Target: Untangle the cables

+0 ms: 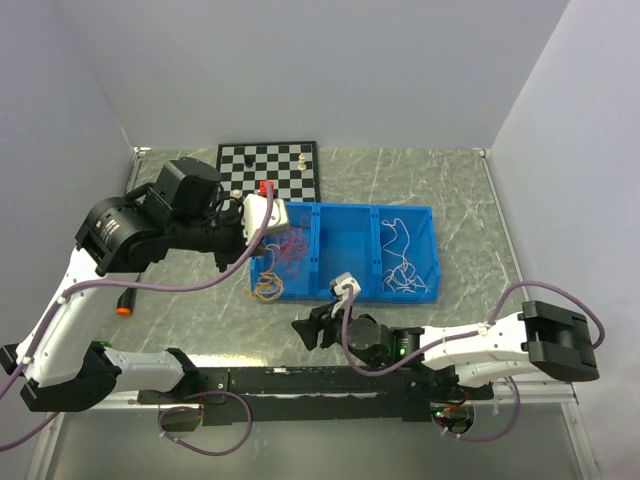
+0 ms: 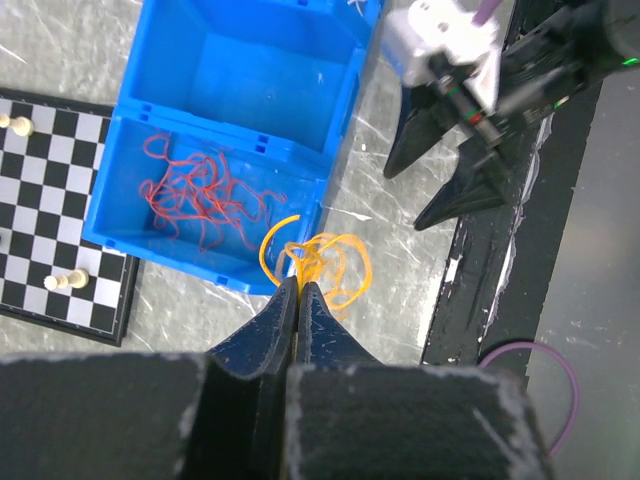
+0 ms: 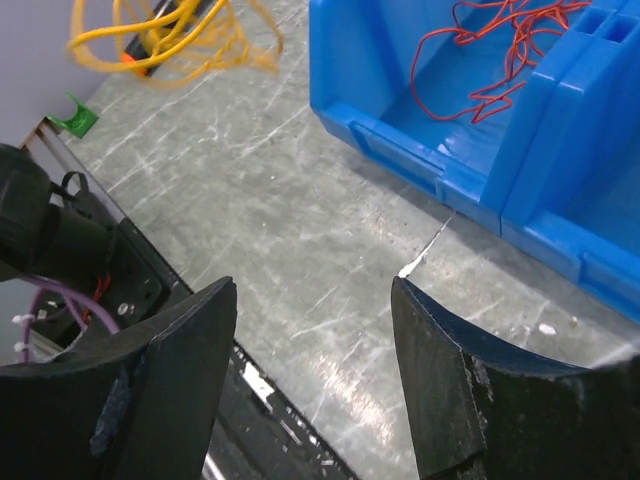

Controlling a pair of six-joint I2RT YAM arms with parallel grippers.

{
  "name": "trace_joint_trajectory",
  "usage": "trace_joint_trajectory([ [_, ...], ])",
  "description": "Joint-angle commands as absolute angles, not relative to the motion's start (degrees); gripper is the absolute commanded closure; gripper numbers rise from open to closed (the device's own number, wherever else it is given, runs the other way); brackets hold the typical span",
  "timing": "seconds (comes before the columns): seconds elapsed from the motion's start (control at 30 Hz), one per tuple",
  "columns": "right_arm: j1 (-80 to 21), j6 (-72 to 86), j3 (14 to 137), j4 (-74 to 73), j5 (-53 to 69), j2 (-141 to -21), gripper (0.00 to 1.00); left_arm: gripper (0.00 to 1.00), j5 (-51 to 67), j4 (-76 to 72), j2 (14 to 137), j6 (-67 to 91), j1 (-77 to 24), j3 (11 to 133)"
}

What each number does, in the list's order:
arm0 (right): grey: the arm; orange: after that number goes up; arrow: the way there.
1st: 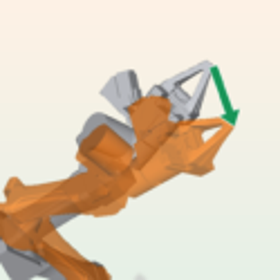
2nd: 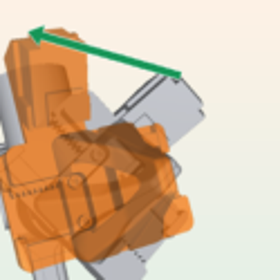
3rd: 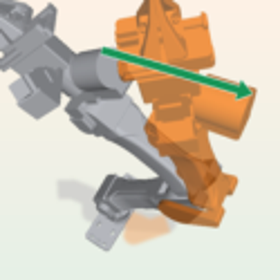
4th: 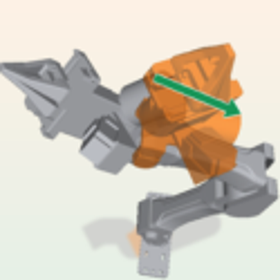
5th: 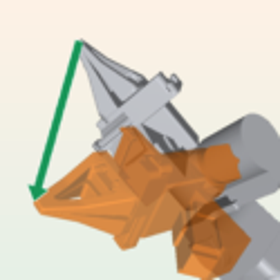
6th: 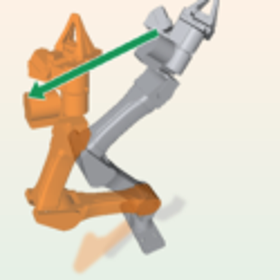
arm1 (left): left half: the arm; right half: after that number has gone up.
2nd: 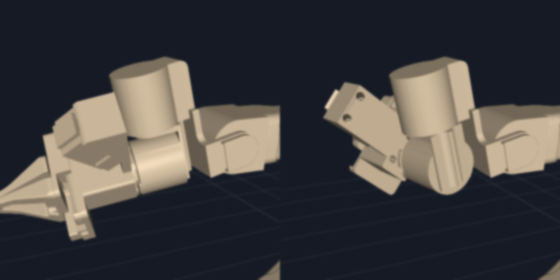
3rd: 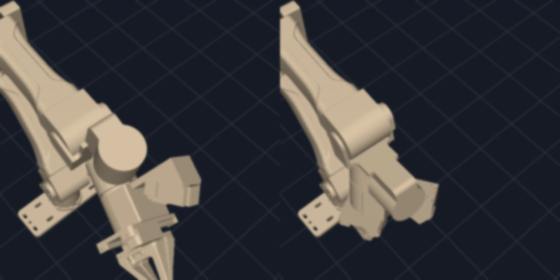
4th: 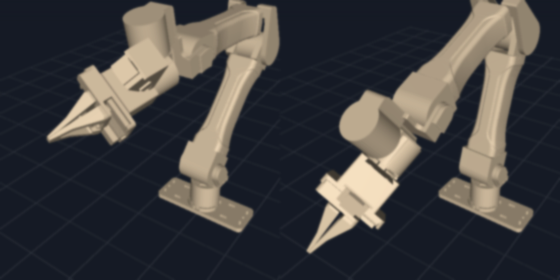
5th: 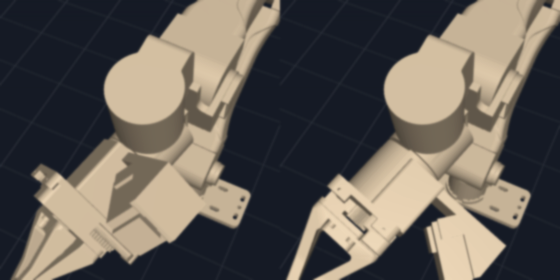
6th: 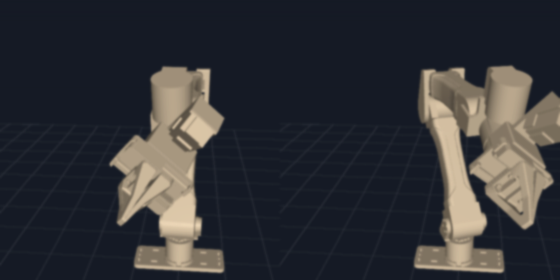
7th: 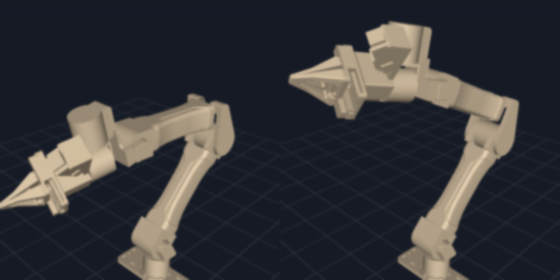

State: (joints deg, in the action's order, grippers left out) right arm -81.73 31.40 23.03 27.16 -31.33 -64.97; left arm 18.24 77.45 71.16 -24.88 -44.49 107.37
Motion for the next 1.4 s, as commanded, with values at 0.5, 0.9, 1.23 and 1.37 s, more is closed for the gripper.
trace_joint_trajectory([
  [0.5,-69.5,30.9,26.3,47.7,-14.6,-71.3,0.51,0.99,21.1,78.2,71.4,-25.7,-45.2,114.5],
  [0.9,-68.4,29.7,27.9,48.4,-11.0,-73.2,0.46,0.99,20.7,78.1,71.9,-25.8,-45.4,116.3],
  [1.23,-67.8,28.4,29.4,49.0,-11.4,-74.4,0.44,0.99,21.4,78.5,72.8,-25.2,-45.5,118.8],
  [1.37,-67.3,28.3,30.4,49.7,-10.7,-75.1,0.53,0.99,21.8,78.5,72.9,-24.8,-45.7,120.3],
])
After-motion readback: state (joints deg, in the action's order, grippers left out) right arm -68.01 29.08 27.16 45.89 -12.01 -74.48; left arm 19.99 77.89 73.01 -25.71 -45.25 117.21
